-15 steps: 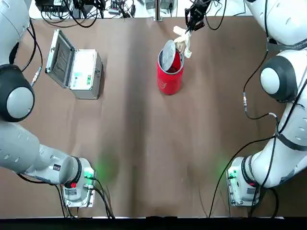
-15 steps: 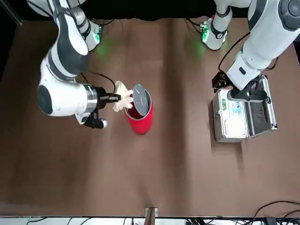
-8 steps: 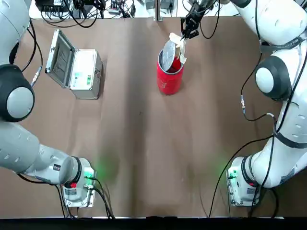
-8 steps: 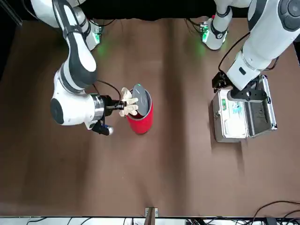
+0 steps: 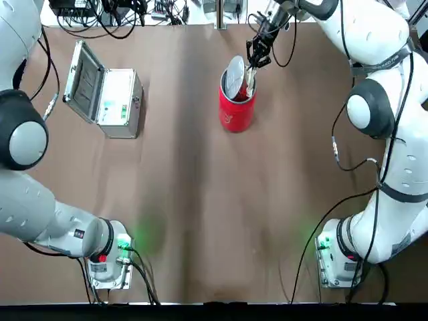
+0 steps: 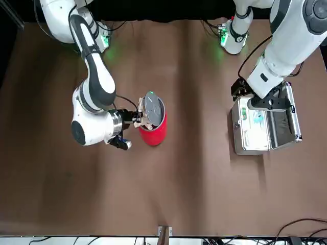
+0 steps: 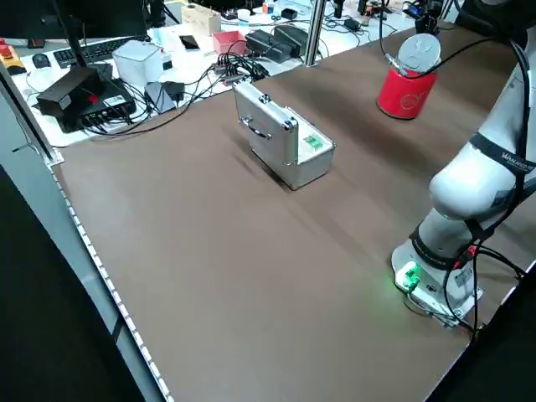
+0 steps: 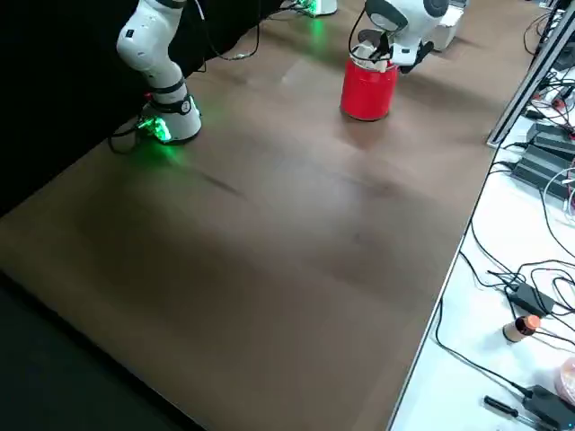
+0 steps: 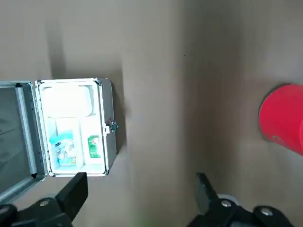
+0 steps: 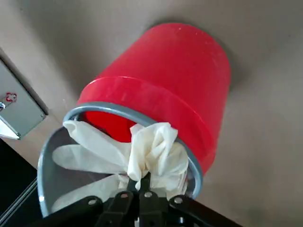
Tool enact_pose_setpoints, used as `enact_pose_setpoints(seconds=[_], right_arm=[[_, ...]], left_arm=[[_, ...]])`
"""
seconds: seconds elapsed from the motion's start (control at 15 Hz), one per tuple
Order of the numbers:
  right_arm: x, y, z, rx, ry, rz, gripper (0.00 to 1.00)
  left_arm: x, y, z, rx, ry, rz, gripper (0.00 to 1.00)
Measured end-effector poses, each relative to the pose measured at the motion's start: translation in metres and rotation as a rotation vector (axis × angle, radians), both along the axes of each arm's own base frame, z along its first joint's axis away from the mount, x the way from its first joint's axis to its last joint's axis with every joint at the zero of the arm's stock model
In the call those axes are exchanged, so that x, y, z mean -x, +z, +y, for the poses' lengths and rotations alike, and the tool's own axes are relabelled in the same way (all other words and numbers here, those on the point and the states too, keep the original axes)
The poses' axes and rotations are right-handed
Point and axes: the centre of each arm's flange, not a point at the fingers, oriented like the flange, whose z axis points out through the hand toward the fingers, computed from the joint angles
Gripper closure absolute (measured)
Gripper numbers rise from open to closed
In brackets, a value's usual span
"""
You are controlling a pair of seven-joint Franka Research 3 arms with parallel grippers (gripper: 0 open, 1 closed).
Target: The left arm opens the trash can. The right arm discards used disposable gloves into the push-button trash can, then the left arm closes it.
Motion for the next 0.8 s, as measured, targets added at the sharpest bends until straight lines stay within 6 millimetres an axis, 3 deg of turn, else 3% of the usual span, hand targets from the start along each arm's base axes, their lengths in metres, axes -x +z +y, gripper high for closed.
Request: enact_pose_setpoints(seconds=[0.47,0.8], right_arm=[[0.006,-0.025,0.018,0.015,0.014,0.016,0.98],[0.003,-0.032,0.013,0.022,0.006,0.022,0.95]], left_arm=[[0.000,0.000,0.000,0.000,0.000,0.000,0.00],[0.000,0.000,0.000,0.000,0.000,0.000,0.00]])
